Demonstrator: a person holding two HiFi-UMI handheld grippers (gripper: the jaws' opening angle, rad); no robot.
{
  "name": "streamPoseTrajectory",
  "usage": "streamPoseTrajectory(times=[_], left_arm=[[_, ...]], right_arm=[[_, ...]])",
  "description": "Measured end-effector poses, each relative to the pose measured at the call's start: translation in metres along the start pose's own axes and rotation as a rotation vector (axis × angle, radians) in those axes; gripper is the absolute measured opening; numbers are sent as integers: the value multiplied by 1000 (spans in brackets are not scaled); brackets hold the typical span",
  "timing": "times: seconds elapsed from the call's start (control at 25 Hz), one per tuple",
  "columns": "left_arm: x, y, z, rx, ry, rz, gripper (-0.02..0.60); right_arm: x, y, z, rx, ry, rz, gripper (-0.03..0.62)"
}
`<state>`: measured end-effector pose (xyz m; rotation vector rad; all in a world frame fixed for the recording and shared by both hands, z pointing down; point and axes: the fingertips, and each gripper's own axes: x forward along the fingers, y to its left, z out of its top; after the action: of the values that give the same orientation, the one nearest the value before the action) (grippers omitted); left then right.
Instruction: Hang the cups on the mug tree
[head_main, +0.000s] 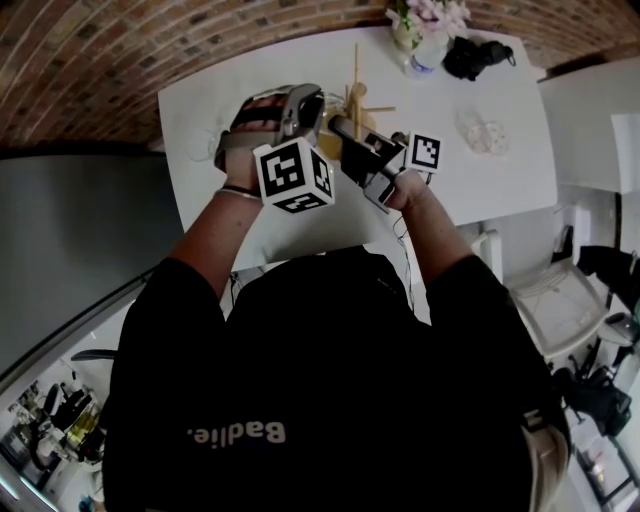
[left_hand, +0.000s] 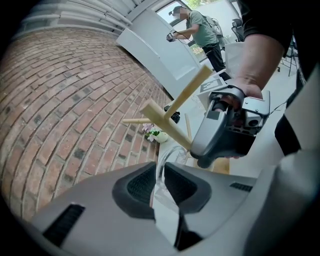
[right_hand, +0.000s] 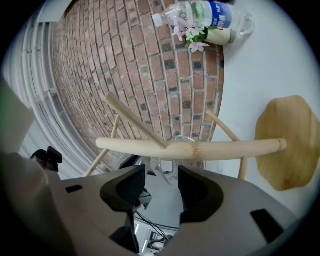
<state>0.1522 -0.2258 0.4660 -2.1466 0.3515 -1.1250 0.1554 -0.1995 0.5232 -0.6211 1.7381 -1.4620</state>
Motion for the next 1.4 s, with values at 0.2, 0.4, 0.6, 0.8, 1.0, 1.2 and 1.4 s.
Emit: streamPoseTrajectory(times=[0.2,0.4,0.6,0.8,1.0,1.2,1.4], left_arm=[[1,0,0,-4,-1,-1,54],[1,-1,1,-9,-11,-9,68],[1,-1,2,-19,-19,-12,87],[-3,1,2,-27,-30,-14,109],[-11,3,1,-52,-48,-16,124],[-23,8,0,-86,-72,-2,129],[-46,17,-3,-226,-126,13,129]], right_arm=[[-13,0,2,-34,-7,-28,210],[-18,3,3,-70,-9,-48,210],[-26,7,4,-101,-10,-65,210],[-35,14,4,-119,-20,-80,210],[-49,23,4,-158,-31,-119,210],[-63,33,2,-190,-47,-152,210],[-72,51,-8,-264,-57,-194,210]])
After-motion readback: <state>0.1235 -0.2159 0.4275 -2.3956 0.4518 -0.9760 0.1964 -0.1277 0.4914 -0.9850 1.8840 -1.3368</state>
